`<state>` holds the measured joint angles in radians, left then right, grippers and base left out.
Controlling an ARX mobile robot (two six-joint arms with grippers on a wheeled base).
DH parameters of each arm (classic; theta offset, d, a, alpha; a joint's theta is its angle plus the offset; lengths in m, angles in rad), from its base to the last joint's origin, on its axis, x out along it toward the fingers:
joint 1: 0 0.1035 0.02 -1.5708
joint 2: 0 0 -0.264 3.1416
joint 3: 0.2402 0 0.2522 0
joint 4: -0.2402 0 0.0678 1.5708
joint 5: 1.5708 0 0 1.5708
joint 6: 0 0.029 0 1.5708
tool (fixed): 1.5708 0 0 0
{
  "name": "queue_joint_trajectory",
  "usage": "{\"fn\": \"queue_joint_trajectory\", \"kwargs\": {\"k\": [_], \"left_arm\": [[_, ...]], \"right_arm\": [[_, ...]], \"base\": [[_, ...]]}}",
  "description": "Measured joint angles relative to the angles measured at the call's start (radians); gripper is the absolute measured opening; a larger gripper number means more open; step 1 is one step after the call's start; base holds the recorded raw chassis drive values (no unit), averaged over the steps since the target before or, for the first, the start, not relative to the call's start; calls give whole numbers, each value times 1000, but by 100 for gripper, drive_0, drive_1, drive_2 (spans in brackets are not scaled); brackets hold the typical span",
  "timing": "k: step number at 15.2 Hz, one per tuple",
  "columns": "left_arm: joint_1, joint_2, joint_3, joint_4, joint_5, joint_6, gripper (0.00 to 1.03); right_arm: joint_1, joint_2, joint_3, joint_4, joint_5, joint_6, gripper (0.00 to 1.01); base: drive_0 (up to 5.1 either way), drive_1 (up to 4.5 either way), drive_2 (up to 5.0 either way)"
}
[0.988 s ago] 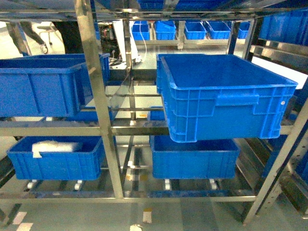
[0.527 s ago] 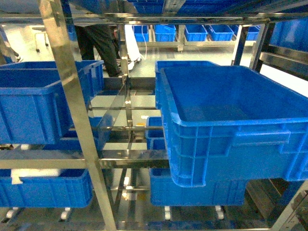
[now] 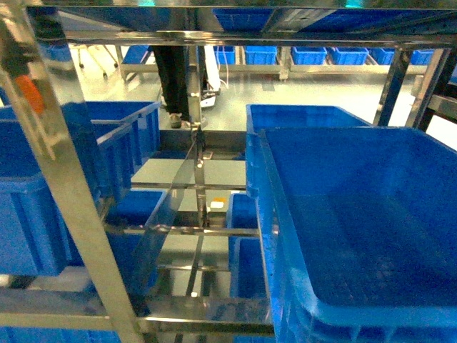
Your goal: Pick red block from blue box to shelf
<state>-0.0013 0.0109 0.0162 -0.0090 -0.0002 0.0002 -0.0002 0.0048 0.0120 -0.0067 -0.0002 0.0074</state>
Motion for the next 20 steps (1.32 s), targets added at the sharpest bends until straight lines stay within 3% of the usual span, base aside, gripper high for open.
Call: {"fn": "queue_joint_trajectory", "kwargs": {"k": [20], "left_arm": [[1, 0, 0, 5, 0, 0, 98]], "right_arm": [[0, 0, 0, 3, 0, 0, 38]], "base": [[0, 22, -21]]}}
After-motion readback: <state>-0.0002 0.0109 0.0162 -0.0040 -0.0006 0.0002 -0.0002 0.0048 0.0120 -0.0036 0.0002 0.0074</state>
